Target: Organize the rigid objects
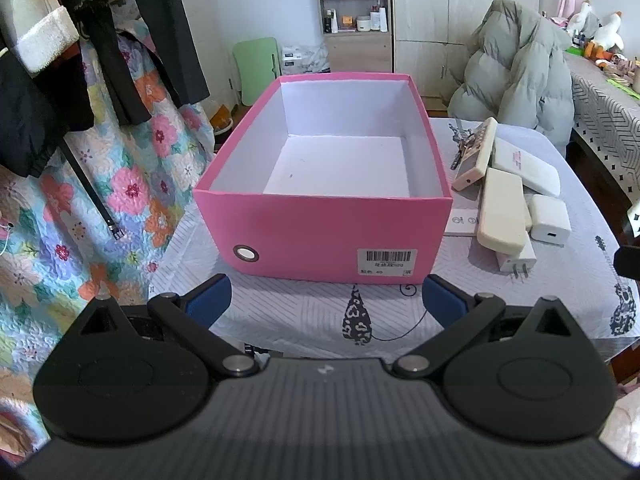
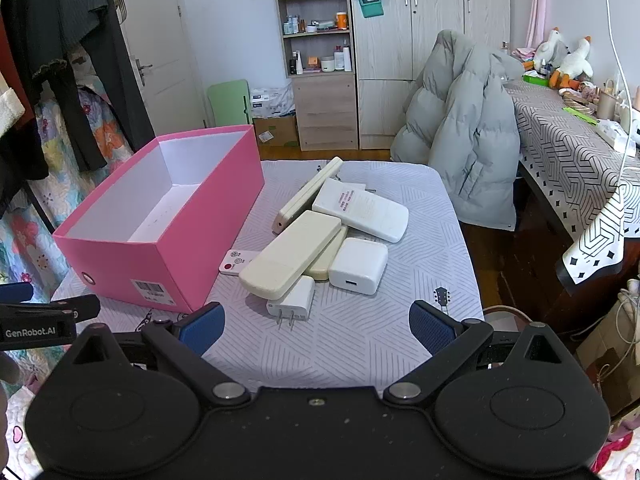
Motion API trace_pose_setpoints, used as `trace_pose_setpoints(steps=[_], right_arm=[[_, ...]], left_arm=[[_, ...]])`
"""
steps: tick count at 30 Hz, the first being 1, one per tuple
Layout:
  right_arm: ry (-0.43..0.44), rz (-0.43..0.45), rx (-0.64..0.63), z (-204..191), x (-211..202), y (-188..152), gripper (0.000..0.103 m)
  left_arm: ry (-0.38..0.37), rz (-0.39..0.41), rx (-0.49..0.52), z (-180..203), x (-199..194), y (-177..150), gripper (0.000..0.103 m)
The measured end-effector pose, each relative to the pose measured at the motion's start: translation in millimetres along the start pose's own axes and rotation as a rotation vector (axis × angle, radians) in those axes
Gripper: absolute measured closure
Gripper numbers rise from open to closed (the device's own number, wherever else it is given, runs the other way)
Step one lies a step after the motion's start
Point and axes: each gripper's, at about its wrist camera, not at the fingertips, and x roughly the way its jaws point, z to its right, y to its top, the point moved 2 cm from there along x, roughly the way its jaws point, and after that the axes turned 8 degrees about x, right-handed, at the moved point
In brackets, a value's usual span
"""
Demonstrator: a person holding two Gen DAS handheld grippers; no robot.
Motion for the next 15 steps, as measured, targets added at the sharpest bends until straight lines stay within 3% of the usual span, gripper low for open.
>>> trace_pose_setpoints(steps=[15], right_arm=[[-0.004, 0.000, 0.006, 0.9, 1.0, -1.1, 0.003]], left_arm=[[0.008, 0.009, -0.008, -2.0, -0.8, -0.5, 0.000]])
